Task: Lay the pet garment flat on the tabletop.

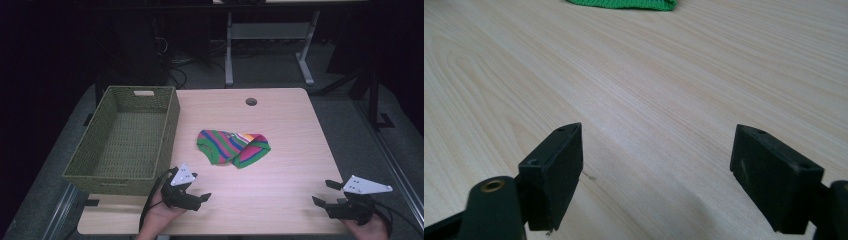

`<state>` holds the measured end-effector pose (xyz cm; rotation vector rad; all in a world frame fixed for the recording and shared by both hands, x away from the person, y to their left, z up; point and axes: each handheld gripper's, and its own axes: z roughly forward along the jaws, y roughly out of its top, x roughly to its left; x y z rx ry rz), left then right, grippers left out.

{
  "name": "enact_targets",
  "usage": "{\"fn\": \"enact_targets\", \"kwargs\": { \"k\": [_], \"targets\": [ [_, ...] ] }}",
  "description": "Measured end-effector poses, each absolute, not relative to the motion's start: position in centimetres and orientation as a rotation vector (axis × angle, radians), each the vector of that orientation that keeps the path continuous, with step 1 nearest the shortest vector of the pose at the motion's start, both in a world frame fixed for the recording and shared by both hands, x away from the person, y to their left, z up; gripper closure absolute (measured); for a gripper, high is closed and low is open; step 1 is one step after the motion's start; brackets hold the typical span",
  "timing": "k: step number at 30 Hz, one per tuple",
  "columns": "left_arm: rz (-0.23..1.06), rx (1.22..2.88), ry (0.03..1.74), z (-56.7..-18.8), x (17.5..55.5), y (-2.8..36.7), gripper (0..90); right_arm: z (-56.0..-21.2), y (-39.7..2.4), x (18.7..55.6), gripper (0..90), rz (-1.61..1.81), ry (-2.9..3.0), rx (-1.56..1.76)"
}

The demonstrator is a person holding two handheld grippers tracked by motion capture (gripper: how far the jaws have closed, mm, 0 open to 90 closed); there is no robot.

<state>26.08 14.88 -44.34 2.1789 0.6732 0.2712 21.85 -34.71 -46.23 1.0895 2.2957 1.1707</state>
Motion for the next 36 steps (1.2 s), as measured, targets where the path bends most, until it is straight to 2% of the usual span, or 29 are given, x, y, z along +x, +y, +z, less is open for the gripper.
{"fn": "enact_targets", "kwargs": {
  "k": [15, 36],
  "targets": [
    [0.255, 2.179, 0.668, -44.5, 26.0, 15.0, 19.9, -45.2, -33.5, 22.5, 18.9, 1.173, 2.349, 1.056],
    [0.256, 2.171, 0.658, -44.3, 26.1, 14.9, 19.5, -40.4, -28.7, 28.3, 17.4, 1.221, 2.52, 0.931]
  ]
}}
